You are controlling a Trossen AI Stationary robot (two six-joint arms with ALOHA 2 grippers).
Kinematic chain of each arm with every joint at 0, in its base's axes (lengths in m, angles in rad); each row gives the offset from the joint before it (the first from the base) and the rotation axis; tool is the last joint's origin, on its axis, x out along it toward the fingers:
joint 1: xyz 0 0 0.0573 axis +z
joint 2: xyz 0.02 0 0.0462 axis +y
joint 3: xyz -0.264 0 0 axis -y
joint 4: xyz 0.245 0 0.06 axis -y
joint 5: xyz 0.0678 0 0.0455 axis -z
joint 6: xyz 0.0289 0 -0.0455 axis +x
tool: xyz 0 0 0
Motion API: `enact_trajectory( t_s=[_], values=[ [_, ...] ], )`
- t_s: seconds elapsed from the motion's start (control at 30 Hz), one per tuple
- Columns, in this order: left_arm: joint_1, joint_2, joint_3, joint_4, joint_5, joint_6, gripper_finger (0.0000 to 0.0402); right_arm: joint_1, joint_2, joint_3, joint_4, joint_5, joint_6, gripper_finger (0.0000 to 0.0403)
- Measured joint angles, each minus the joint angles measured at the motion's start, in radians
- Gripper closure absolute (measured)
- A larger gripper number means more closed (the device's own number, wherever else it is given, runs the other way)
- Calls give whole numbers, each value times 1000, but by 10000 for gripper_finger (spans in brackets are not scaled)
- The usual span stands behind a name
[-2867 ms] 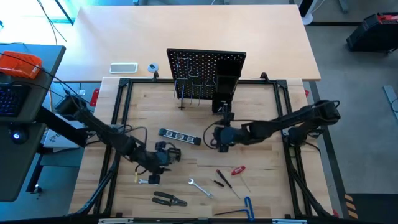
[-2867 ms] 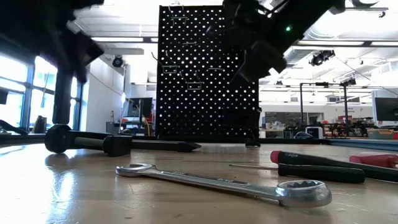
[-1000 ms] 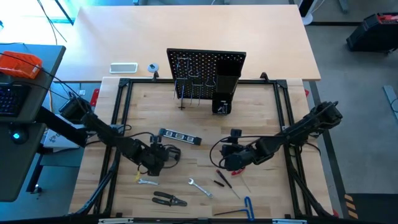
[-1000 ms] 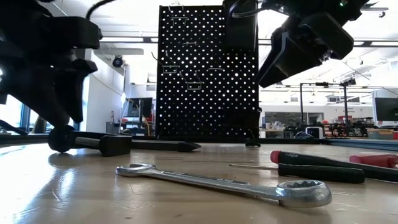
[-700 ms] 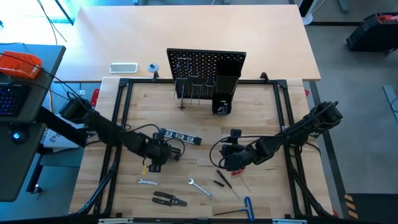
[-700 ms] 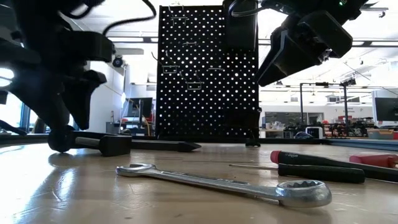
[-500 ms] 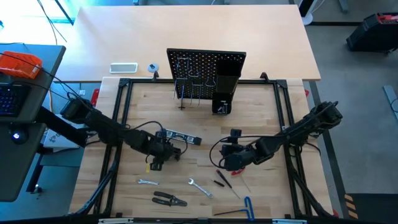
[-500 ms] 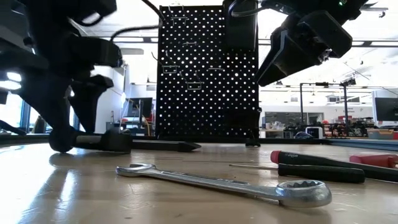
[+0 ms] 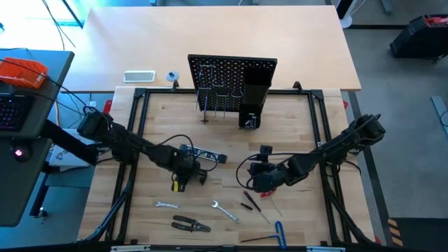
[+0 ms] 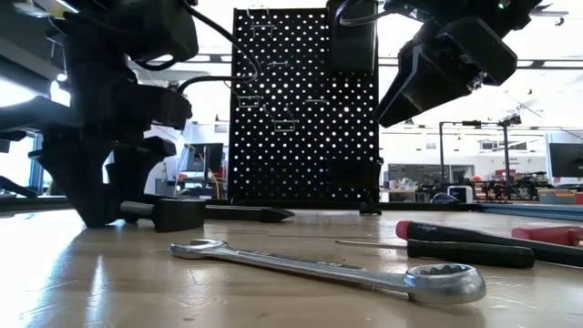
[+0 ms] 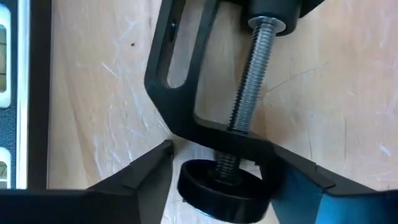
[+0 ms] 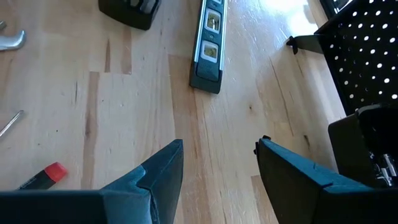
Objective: Hang tools onto peg board
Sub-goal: Hang the black clamp onto the peg board
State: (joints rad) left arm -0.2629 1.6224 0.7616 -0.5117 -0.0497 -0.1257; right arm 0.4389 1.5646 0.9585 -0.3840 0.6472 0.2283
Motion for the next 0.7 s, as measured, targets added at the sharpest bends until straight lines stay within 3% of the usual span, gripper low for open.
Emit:
enact_trajectory(
  t_s=[0.17,0.57,0.7],
  values=[
    [0,-14,-2,19,3,5,235,0,0,0,0,5,-1,203],
    [1,-94,-6,127,-11,0,235,3,0,0,4,8,-1,203],
    [1,-134,-6,158,-51,0,235,18,0,0,5,62,-12,203]
  ],
)
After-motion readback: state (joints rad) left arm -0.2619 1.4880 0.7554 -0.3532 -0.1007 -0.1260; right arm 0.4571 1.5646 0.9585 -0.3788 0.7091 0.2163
